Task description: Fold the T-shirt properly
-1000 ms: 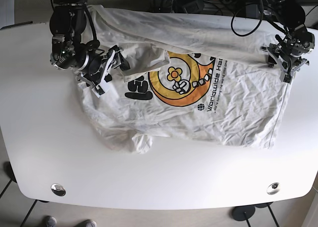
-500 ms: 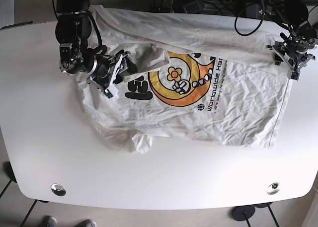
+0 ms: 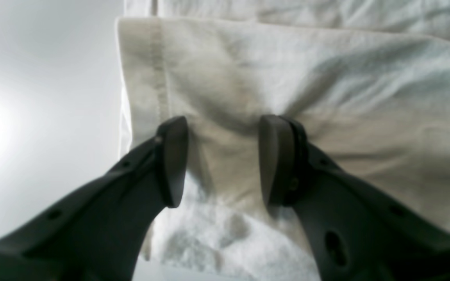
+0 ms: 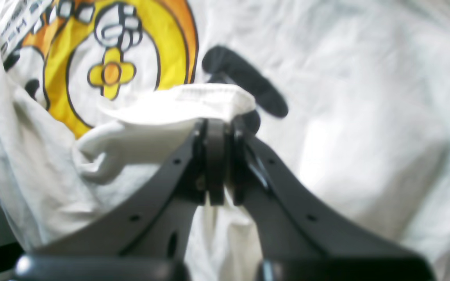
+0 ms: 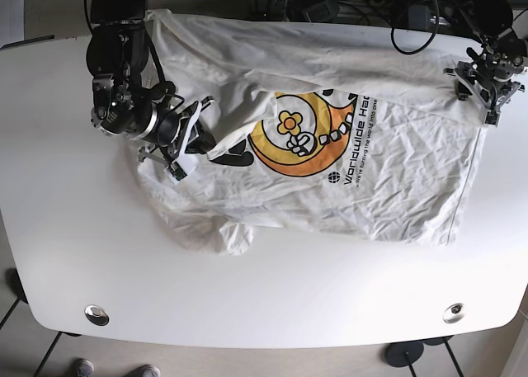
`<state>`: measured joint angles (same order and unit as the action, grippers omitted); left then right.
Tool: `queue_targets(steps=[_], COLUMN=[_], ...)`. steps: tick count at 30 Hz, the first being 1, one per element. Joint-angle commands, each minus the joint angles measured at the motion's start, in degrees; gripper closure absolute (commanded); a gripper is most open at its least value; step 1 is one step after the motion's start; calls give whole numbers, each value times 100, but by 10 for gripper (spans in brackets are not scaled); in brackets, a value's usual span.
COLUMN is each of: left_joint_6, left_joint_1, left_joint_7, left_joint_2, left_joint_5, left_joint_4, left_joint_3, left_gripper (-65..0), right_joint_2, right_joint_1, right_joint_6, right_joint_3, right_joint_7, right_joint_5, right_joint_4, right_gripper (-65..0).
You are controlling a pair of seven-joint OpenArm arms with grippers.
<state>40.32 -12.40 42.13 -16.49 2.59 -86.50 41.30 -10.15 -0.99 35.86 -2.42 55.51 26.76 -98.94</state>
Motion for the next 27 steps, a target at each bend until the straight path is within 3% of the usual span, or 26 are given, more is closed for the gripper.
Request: queue_targets(steps=[1,5,9,11,13,14,16,22,27], left_joint_6=[-32,-32,-32,-32,-32,-32,-32,-32,-32], left_joint_1=[-4,-74,-118,-118,-118,-118,-118,-118,-83], left_joint_7=[-24,-24,-24,-24,-24,-15,-15,2,-6], left_joint_2=[1,10,10,10,10,10,10,54,185], left_joint_5=[0,0,0,0,0,0,0,27,9], left_joint_4=[-84,-93,-102,-93,-119,-119,-181,-911,-911], left_joint_3=[33,42,50,50,50,50,50,121,340], left_gripper=[-262,-262,-262,-262,-262,-262,-262,-262,-262], right_joint_2=[-35,-44,-44,-53,-106,-88,-53,193,167], right_joint_1=[227,535,675,649,464,245,-283,-1760,-2859], right_joint_6=[-3,-3,6,-3,-3,-3,-3,32,32], right_joint_3=[-35,-71,-501,-501,-519,-616,-809,-1433,-1952], right_joint_7=[-113,-131,-140,-96,124,247,265,397,397], right_joint_5=[71,71,71,115,124,124,132,185,1135], right_joint_4=[-106,254,702,632,298,-142,-898,-1663,-1627], right_gripper=[-19,-19,-30,-154,-335,-471,-614,-618,-617])
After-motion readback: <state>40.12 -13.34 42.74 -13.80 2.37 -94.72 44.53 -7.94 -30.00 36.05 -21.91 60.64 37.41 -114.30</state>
